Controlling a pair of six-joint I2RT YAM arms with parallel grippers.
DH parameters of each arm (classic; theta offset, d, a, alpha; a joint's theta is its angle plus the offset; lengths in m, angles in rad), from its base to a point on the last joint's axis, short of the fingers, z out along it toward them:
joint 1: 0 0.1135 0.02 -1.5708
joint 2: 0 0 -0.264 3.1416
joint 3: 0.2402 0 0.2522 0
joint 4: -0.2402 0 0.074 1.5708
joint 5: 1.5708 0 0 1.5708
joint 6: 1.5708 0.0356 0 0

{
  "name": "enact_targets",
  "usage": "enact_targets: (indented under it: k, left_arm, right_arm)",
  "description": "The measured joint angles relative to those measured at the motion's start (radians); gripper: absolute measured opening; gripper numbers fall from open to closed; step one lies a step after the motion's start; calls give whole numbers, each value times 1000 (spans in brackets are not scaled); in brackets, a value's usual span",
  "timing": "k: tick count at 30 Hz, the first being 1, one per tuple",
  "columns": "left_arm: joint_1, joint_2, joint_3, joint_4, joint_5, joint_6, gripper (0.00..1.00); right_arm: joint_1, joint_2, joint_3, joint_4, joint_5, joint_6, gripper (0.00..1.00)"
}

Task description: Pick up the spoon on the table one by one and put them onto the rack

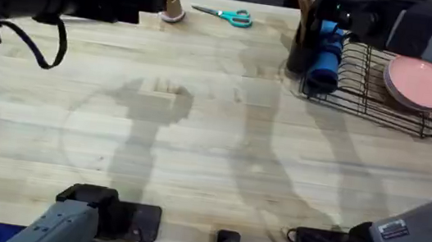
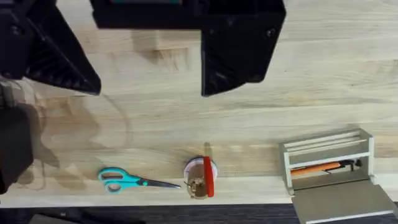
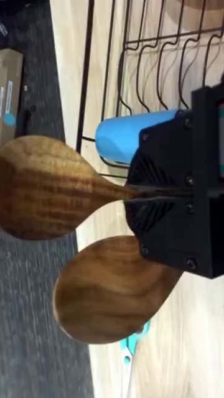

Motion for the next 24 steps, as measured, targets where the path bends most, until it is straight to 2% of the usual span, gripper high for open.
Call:
enact_targets:
  k: [17,20,24]
  left_arm:
    - [0,0,0,0,0,0,993]
    - [0,0,0,0,0,0,993]
    - [0,0,0,0,0,0,992]
  right_arm:
    - [2,0,0,-43,-4,0,38]
    - [2,0,0,-55,-3,-4,190]
    - [2,0,0,-63,-3,-4,253]
